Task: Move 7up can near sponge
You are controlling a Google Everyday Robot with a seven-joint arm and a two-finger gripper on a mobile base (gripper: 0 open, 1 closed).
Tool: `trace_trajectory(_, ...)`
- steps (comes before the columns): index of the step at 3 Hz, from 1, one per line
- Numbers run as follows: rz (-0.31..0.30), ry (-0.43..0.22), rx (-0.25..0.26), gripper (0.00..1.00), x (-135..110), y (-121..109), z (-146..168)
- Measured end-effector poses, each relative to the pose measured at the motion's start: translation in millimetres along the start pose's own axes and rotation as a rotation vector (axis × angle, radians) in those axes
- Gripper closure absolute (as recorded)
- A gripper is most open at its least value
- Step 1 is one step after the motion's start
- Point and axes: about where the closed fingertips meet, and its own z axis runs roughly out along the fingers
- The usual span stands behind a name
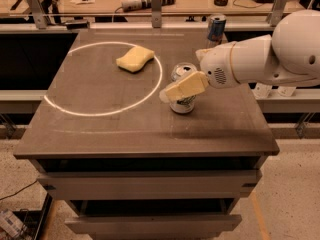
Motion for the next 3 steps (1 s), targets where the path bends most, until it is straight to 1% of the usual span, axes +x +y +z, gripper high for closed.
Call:
trace_trajectory(1,-0.013,0.017,-0.006,0.0,16.4,-5.0,3.8)
trace_trajectory(2,-0.021,0.026,-0.023,0.11,27.1,-5.2,6.7)
trace_trajectory(3,-0.031,0.028,-0.043,0.35,32.1,-4.8,9.9)
